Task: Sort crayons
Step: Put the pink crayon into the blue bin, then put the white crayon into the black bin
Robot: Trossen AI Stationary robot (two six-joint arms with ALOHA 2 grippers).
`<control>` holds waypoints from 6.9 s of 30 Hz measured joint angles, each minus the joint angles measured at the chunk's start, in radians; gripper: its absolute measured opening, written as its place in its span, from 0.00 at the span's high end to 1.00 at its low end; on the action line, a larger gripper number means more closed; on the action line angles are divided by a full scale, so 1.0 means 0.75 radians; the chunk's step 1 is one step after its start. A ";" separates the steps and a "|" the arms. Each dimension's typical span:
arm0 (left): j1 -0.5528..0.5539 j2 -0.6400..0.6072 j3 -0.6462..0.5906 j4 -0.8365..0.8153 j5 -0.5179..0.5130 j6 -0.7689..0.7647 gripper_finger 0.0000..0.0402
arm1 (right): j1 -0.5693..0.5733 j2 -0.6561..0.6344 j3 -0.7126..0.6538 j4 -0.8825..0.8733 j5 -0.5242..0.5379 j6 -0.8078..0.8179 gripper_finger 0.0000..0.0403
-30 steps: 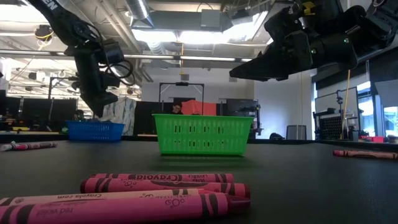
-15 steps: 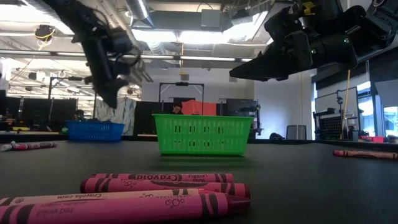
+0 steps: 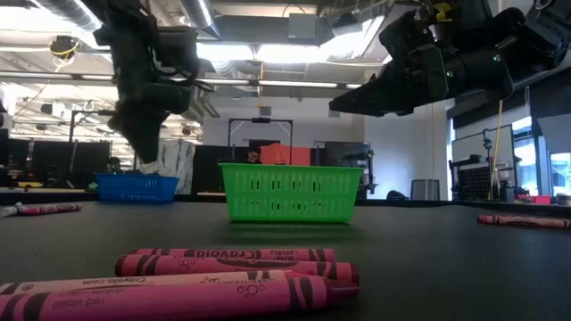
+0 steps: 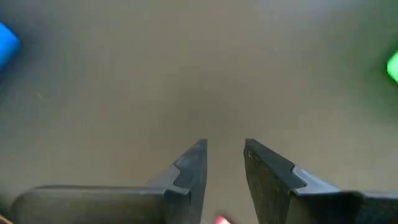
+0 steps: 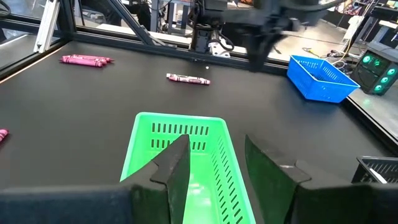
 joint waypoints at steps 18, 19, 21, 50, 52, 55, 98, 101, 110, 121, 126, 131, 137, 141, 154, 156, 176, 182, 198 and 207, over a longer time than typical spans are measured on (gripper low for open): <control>-0.568 0.001 -0.161 -0.004 -0.079 -0.796 0.76 | 0.000 0.000 0.000 0.009 0.000 0.002 0.63; -0.588 0.001 -0.174 -0.004 -0.077 -0.837 0.76 | 0.000 0.000 0.000 0.009 0.000 0.002 0.63; -0.620 0.001 -0.200 -0.005 -0.076 -0.907 0.76 | 0.000 0.000 0.000 0.009 0.000 0.002 0.63; -0.666 0.003 -0.400 0.166 -0.082 -1.064 0.76 | 0.001 -0.001 -0.001 0.012 0.000 0.002 0.63; -0.666 0.003 -0.405 0.167 -0.081 -1.054 0.76 | 0.000 -0.001 -0.001 0.012 0.000 0.002 0.63; -0.666 0.003 -0.406 0.167 -0.081 -1.019 0.77 | 0.000 -0.001 -0.001 0.012 0.001 0.002 0.63; 0.073 0.002 0.141 0.104 -0.691 0.307 0.94 | 0.001 -0.001 -0.001 0.012 0.001 0.002 0.63; 0.226 0.002 0.119 0.150 -0.697 0.447 0.94 | 0.001 -0.001 -0.001 0.012 0.001 0.002 0.63; 0.537 0.002 -0.047 0.568 -0.698 0.686 0.94 | 0.000 -0.001 -0.001 0.012 0.001 0.002 0.63; 0.677 0.002 -0.143 0.646 -0.639 0.714 0.86 | 0.000 -0.001 -0.001 0.012 0.001 0.000 0.63; 0.683 0.002 -0.142 0.641 -0.632 0.708 0.78 | 0.000 -0.001 -0.001 0.012 0.001 0.000 0.63; 0.633 -0.001 -0.079 0.467 -0.554 0.673 0.76 | 0.000 -0.001 -0.001 0.013 0.001 0.001 0.63; 0.509 -0.068 0.001 0.246 -0.240 0.533 0.76 | 0.000 -0.001 -0.001 0.013 0.001 0.001 0.63; 0.368 -0.124 0.005 0.143 0.014 0.490 0.76 | 0.000 -0.001 -0.001 0.013 0.001 0.001 0.63; -0.142 -0.138 -0.060 -0.094 0.096 -0.051 0.76 | 0.000 -0.001 -0.001 0.012 0.001 0.002 0.63; -0.209 -0.138 -0.093 -0.111 0.097 -0.163 0.76 | 0.000 -0.001 -0.001 0.012 0.000 0.006 0.63; -0.621 -0.137 -0.305 -0.120 0.171 -0.969 0.76 | 0.000 -0.001 -0.001 0.012 -0.029 0.008 0.63; -0.679 -0.137 -0.359 -0.120 0.145 -1.082 0.76 | 0.001 -0.001 -0.001 0.012 -0.030 0.008 0.63; -0.714 -0.141 -0.483 -0.039 0.102 -1.098 0.77 | 0.001 -0.001 0.000 0.012 -0.030 0.008 0.63; -0.714 -0.139 -0.485 -0.040 0.075 -0.966 0.86 | 0.000 -0.001 0.000 0.013 -0.030 0.008 0.63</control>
